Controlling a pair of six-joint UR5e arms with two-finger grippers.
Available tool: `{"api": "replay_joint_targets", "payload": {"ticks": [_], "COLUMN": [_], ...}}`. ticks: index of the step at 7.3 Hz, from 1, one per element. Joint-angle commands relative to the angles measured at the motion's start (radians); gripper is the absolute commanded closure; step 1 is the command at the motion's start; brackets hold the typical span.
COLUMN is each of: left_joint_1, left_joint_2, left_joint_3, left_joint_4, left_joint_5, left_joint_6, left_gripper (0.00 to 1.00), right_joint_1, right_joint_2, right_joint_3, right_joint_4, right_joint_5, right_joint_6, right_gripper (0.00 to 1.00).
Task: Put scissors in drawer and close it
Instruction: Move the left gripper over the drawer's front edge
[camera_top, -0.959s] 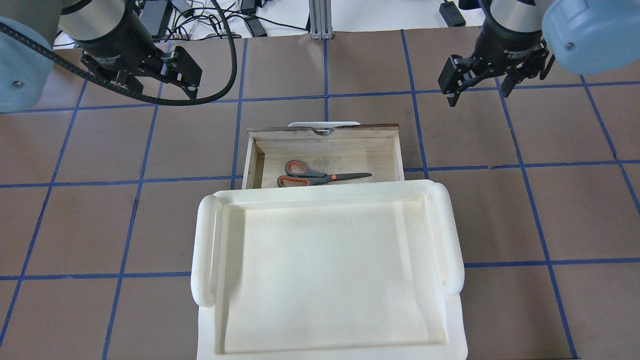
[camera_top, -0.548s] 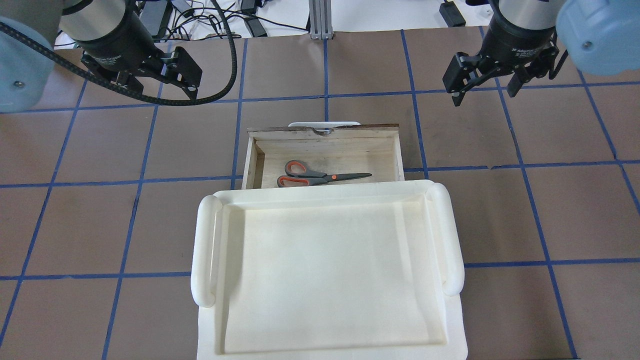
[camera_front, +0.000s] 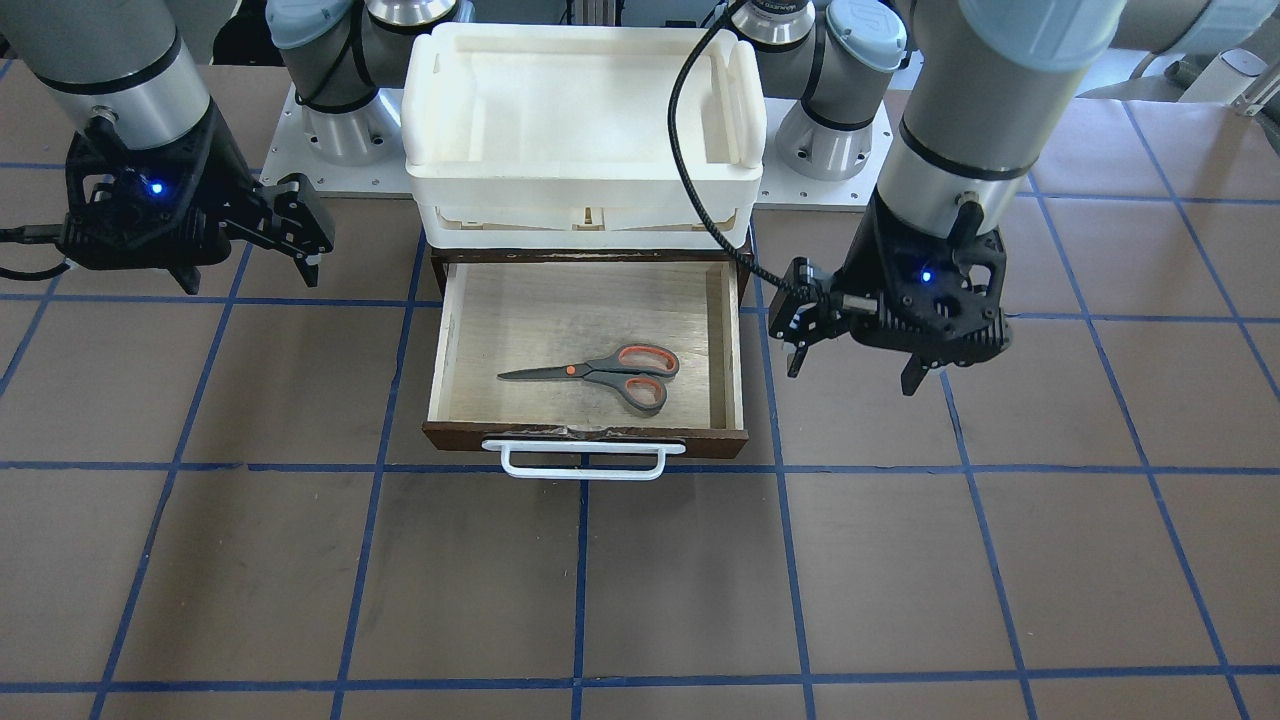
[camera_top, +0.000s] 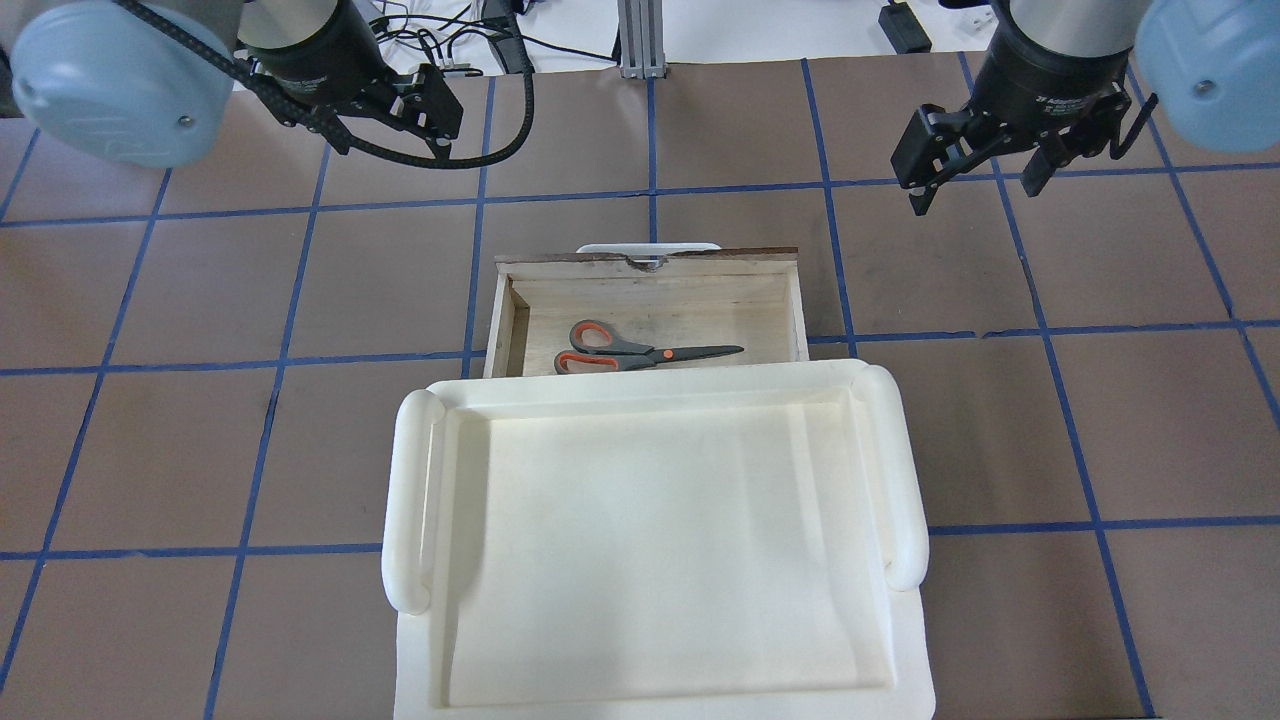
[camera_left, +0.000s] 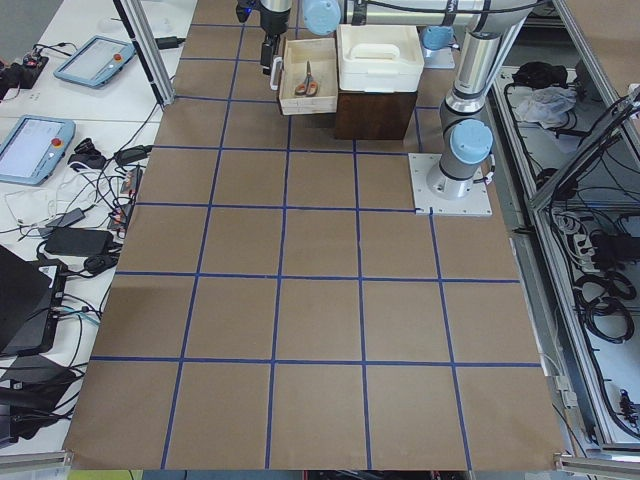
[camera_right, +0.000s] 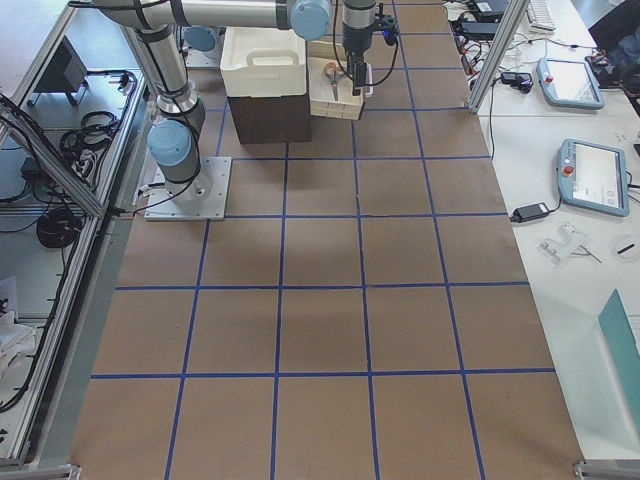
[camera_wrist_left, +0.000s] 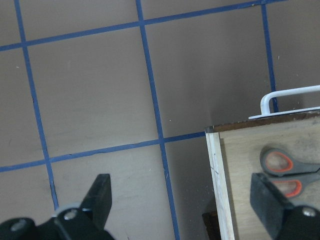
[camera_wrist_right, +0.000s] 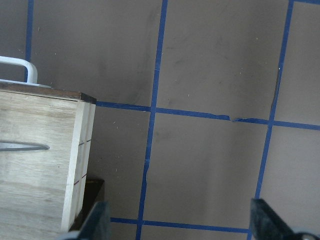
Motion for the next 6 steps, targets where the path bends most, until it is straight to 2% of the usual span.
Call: {"api": "replay_joint_targets", "payload": {"ticks": [1, 2, 4, 5, 6], "left_joint_1": [-0.010, -0.025, -0.085, -0.116, -0.118], "left_joint_2": [-0.138, -0.179, -0.292, -0.332, -0.375], "left_joint_3": [0.114, 0.145, 0.155, 0.162, 0.167], "left_joint_4": [0.016, 0.016, 0.135, 0.146, 0.146], "left_joint_5": [-0.007, -0.002, -0.002, -0.007, -0.122], "left_joint_6": [-0.073, -0.074, -0.178, -0.184, -0.169], "left_gripper": [0.00, 0.00, 0.00, 0.00, 0.00], "right_joint_1": [0.000, 0.000, 0.000, 0.000, 0.000], "right_joint_2": [-0.006, -0.006, -0.006, -0.006, -0.006], "right_joint_3": [-0.001, -0.001, 0.001, 0.001, 0.001], "right_joint_4": [0.036, 0.039, 0.044, 0.041, 0.039], "right_joint_5": [0.008, 0.008, -0.008, -0.008, -0.006], "right_joint_6": [0.056, 0.093, 0.094, 0.094, 0.094], "right_gripper": [0.00, 0.00, 0.00, 0.00, 0.00]}}
